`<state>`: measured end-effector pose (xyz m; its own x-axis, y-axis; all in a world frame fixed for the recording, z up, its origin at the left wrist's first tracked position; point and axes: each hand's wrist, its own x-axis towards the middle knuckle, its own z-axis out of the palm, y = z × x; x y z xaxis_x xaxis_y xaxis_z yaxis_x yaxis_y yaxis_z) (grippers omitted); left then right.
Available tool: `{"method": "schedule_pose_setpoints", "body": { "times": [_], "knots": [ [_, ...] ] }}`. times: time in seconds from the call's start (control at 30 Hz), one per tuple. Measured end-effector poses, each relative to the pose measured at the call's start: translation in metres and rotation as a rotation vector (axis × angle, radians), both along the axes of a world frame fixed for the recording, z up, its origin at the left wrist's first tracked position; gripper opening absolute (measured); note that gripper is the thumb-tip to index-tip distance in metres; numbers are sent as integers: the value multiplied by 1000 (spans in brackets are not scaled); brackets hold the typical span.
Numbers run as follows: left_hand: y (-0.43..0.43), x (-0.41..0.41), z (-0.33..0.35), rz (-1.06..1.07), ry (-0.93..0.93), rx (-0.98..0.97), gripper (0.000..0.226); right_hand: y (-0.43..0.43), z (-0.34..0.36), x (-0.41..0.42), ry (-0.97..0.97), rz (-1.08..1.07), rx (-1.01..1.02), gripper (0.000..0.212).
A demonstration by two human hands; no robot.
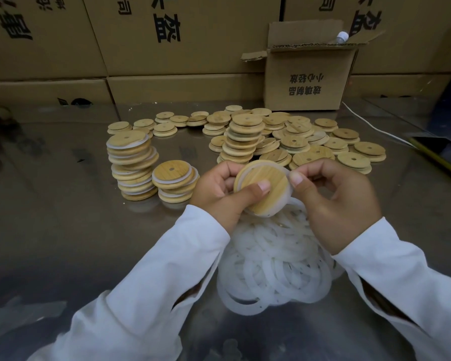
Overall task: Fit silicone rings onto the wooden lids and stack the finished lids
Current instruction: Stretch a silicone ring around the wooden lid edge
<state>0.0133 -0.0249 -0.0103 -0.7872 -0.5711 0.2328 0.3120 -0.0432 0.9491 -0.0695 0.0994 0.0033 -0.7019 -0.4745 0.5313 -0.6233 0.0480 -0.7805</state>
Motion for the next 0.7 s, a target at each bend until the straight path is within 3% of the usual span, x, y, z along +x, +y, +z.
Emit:
{"method": "schedule_pose_setpoints", "body": {
  "times": [0.23,0.33,0.7],
  "knots": [
    [0,2,6,-64,48,92,18,3,6,4,16,30,-11,18],
    [1,4,10,-86,60,118,28,4,7,6,10,48,-6,18],
    [0,7,15,-62,68,147,24,4,8,7,17,70,29,19]
  ]
}}
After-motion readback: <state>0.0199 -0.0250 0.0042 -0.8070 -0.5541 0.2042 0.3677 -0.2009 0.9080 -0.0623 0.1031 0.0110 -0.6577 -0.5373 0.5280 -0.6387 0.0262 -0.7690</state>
